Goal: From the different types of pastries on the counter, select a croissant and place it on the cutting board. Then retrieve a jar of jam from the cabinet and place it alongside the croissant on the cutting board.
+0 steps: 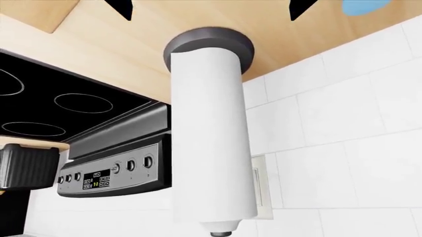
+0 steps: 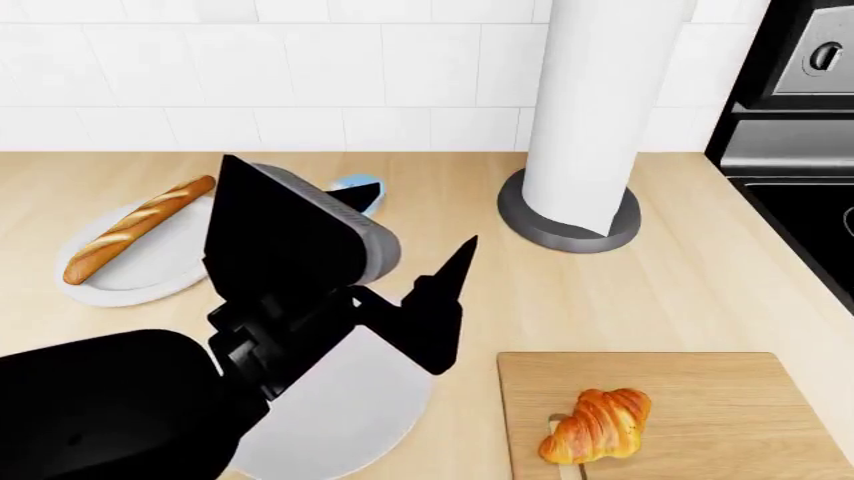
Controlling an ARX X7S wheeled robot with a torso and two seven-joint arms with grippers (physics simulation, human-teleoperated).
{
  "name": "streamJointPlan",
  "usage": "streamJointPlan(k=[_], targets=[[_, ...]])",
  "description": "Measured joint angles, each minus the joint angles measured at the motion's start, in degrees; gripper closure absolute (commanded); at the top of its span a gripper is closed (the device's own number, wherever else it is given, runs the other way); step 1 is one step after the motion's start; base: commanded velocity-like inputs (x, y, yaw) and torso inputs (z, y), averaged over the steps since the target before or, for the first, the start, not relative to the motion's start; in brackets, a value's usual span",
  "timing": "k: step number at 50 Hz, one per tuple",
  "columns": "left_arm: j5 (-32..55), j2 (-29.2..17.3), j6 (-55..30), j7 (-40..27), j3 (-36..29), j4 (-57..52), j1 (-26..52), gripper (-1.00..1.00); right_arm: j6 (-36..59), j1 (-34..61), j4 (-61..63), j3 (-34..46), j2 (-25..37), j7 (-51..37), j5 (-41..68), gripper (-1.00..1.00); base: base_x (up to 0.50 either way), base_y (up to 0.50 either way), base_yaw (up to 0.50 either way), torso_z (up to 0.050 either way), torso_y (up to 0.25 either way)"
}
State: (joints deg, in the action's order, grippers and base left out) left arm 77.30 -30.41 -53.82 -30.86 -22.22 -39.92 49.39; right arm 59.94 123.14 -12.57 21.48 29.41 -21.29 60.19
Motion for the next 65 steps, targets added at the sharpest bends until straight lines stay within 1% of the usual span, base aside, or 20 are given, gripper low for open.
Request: streamJointPlan(k=[5, 8, 19, 22, 26, 36, 51, 58, 65], targets=[[0.3, -0.2, 0.0, 0.0, 0.0, 0.1, 0.1, -1.00, -1.3, 4.3, -7.5, 2.5, -2.3, 4.4, -3.9, -1.00, 0.00, 0.00, 0.00, 0.000, 0.000], [0.4, -0.3, 0.0, 0.0, 0.0, 0.2, 0.1, -1.00, -1.0, 6.2, -11.8, 1.6, -4.5, 8.0, -8.8, -1.00, 0.00, 0.00, 0.00, 0.000, 0.000], [0.9, -0.8, 0.1, -0.1, 0.1, 0.3, 0.2, -1.00, 4.2, 10.0, -22.0, -10.9, -14.8, 26.2, -39.3, -1.00, 0.00, 0.00, 0.00, 0.000, 0.000], [1.0, -1.0, 0.2, -0.2, 0.2, 0.3, 0.2, -1.00, 5.5, 10.5, -23.6, -13.6, -16.6, 29.4, -45.2, -1.00, 0.00, 0.00, 0.00, 0.000, 0.000], [1.2, -1.1, 0.2, -0.4, 0.2, 0.2, 0.3, -1.00, 7.3, 11.0, -25.4, -16.2, -18.4, 32.2, -50.4, -1.00, 0.00, 0.00, 0.00, 0.000, 0.000], [1.4, -1.5, 0.3, -0.6, 0.2, 0.2, 0.3, -1.00, 10.9, 11.5, -28.3, -19.6, -20.7, 35.1, -56.0, -1.00, 0.00, 0.00, 0.00, 0.000, 0.000], [1.4, -2.1, 0.6, -0.5, 0.2, 0.2, 0.0, -1.00, 13.7, 11.8, -31.1, -20.8, -22.5, 38.8, -61.3, -1.00, 0.00, 0.00, 0.00, 0.000, 0.000], [1.6, -2.2, 0.6, -0.7, 0.1, 0.1, 0.1, -1.00, 11.9, 11.8, -34.4, -21.0, -22.9, 38.5, -61.7, -1.00, 0.00, 0.00, 0.00, 0.000, 0.000], [1.7, -2.7, 0.8, -0.6, 0.2, -0.1, -0.2, -1.00, 6.7, 11.8, -39.3, -21.1, -23.1, 37.9, -62.4, -1.00, 0.00, 0.00, 0.00, 0.000, 0.000]])
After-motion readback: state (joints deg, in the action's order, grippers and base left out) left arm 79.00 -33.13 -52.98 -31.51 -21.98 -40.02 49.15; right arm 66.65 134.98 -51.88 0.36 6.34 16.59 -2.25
